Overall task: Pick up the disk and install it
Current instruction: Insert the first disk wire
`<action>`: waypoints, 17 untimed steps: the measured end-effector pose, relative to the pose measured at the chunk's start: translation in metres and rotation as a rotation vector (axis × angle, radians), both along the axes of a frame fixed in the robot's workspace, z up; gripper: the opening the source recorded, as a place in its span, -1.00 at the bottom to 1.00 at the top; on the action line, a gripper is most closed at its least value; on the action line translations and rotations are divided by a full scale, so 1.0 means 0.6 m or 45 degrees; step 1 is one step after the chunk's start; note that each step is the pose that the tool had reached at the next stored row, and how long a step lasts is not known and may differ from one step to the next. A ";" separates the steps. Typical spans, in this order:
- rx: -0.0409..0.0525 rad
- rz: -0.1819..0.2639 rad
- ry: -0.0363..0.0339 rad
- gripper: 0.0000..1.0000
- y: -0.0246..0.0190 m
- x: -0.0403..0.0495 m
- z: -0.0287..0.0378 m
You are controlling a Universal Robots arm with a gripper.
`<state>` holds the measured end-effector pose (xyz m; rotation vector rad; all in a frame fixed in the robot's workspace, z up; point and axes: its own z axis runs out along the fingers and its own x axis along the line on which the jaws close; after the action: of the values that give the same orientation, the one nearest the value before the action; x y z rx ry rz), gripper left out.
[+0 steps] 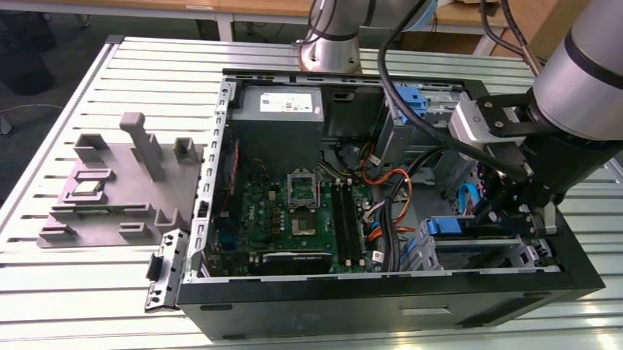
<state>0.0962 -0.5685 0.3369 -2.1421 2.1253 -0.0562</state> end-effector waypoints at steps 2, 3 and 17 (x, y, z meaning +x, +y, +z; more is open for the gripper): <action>0.002 0.000 0.0000 -0.68 -0.0001 0.000 0.001; 0.004 0.000 -0.0003 -0.68 -0.0004 0.000 0.001; 0.018 0.002 -0.0264 -0.68 -0.0071 -0.003 -0.001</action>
<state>0.0943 -0.5728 0.3365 -2.1263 2.1062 -0.0628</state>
